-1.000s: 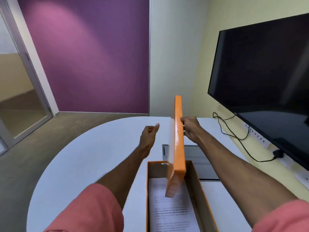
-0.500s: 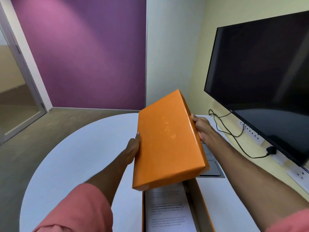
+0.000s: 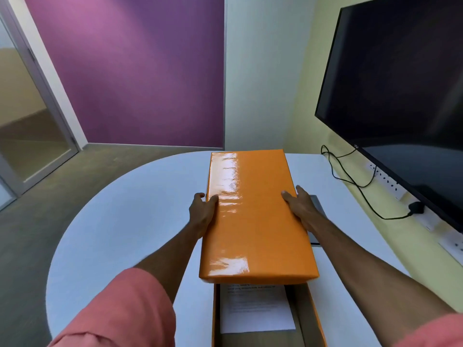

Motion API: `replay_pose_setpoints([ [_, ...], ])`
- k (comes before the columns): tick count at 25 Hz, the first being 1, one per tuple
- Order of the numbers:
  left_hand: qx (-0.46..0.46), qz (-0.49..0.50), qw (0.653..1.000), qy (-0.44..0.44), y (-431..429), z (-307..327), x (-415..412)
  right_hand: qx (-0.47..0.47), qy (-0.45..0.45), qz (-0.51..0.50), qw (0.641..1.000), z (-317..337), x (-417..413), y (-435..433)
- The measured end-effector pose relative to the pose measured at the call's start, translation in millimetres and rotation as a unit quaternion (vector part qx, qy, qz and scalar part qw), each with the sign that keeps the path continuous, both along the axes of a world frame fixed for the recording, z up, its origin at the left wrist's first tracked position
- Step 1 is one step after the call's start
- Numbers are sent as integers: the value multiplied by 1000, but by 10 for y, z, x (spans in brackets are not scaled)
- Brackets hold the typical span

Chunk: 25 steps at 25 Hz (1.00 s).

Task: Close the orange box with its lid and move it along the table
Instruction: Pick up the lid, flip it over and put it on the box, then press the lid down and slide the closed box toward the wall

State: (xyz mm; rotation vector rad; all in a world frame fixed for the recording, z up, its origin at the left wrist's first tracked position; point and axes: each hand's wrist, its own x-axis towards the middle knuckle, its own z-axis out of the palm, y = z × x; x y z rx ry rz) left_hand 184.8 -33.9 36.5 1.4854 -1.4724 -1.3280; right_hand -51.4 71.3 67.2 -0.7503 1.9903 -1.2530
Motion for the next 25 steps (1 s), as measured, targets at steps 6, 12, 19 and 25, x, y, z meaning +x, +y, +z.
replay_pose_setpoints([
  [6, 24, 8, 999, -27, 291, -372, -31, 29, 38, 21, 999, -459, -18, 302],
  [12, 77, -35, 994, -76, 493, -747, 37, 81, 23, 34, 996, -880, 32, 523],
  [19, 114, -43, 989, -81, 639, -970, 5, 100, 64, 43, 992, -1076, 34, 606],
  [25, 115, -60, 987, -100, 638, -992, -36, 132, 47, 44, 989, -1137, -9, 625],
])
